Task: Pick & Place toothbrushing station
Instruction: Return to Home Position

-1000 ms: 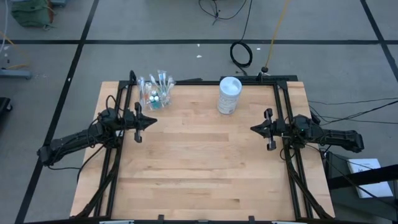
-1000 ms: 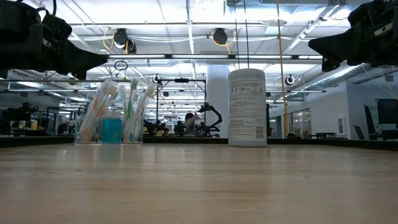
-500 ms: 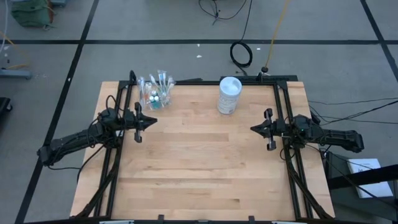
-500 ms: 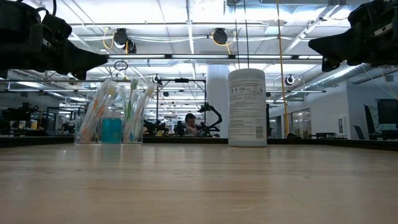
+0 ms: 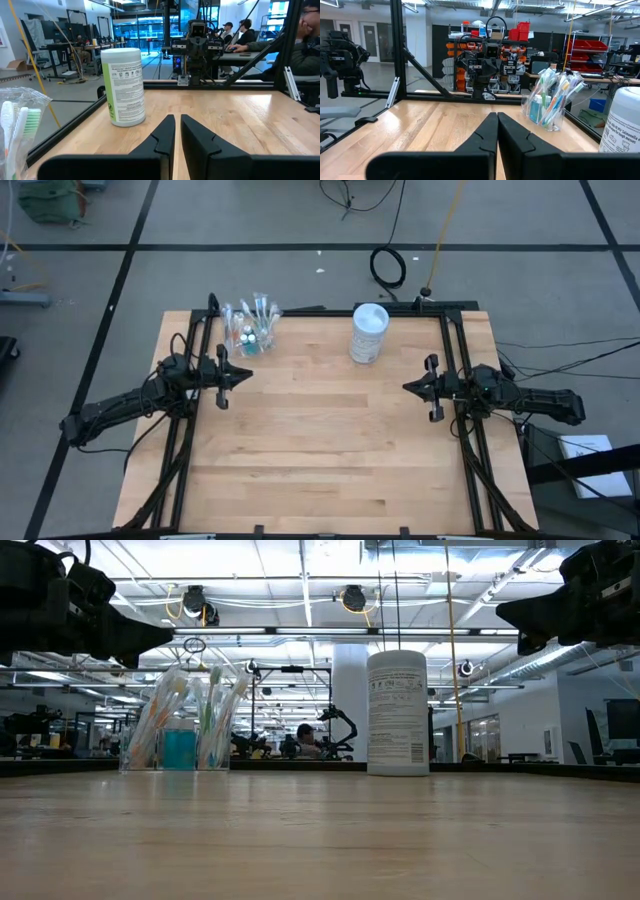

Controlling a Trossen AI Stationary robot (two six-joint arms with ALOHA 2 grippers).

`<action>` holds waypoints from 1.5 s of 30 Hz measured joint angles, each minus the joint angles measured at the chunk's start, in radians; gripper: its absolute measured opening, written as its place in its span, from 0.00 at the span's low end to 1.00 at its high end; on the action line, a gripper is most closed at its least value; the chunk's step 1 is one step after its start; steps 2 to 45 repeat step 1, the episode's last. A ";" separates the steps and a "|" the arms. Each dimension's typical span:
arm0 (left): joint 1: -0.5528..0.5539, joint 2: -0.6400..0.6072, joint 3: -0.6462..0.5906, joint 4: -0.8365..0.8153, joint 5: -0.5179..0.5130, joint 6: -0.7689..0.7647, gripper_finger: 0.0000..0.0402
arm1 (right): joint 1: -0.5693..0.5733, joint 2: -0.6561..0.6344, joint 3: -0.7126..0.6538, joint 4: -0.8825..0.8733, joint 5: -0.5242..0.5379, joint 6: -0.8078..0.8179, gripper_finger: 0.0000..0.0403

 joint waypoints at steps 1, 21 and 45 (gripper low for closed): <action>0.000 0.000 0.000 0.000 0.000 0.000 0.09 | 0.000 0.000 0.000 0.000 0.000 0.000 0.01; 0.000 0.000 0.000 0.000 0.000 0.000 0.09 | 0.000 0.000 0.000 0.000 0.000 0.000 0.01; 0.000 0.000 0.000 0.000 0.000 0.000 0.09 | 0.000 0.000 0.000 0.000 0.000 0.000 0.01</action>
